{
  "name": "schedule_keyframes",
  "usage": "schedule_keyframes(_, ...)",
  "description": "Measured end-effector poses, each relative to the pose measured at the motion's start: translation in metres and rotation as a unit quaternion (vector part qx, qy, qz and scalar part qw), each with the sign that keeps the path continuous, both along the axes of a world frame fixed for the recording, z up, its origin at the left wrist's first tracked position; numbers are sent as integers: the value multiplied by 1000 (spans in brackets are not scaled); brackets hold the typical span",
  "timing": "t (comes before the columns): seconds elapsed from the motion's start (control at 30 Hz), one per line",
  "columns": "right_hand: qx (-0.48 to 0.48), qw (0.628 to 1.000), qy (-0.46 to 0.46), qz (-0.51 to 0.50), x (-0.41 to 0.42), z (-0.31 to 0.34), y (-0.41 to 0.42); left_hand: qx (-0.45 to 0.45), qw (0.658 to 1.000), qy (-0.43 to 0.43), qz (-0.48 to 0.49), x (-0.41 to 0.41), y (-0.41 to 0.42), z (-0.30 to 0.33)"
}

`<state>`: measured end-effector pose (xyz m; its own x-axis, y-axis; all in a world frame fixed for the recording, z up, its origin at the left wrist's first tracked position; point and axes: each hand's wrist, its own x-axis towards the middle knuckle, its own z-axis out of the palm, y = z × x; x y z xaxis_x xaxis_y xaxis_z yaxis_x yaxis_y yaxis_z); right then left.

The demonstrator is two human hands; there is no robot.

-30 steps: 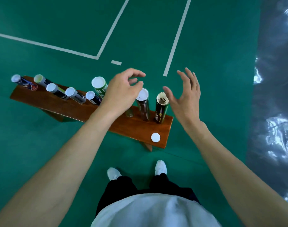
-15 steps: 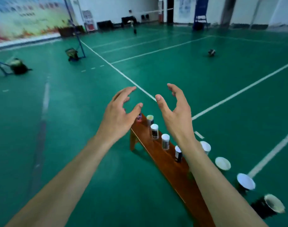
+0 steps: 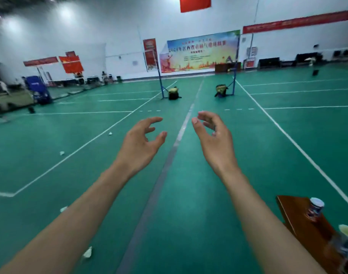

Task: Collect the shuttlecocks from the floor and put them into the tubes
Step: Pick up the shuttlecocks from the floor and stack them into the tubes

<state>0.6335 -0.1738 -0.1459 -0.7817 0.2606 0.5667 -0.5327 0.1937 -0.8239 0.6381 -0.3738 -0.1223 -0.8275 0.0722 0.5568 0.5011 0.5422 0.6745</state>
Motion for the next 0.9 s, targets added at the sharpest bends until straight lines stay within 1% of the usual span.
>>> schedule_keyframes(0.1,-38,997,-31,61,-56,-6,-36,59,997,-18,39,-39,-28,-12)
schedule_keyframes(0.3,-54,984,-56,161,-184,-24,-84,107,986,-40,125,-141,-67,-46)
schedule_keyframes(0.47,-59,968,-60,237,-306,-38,-120,176,956,-43,230,-233,-109,-63)
schedule_keyframes(0.57,-41,947,-84,309,-382,-46,-165,186,930,-45,315,-277,-148,-71)
schedule_keyframes(0.67,-38,916,-105,385,-429,-54,-224,160,909,-60,381,-293,-195,-74)
schedule_keyframes(0.77,-24,884,-117,452,-453,-68,-283,135,886,-85,435,-296,-244,-78)
schedule_keyframes(0.9,16,845,-127,519,-479,-86,-360,135,863,-97,476,-302,-314,-93)
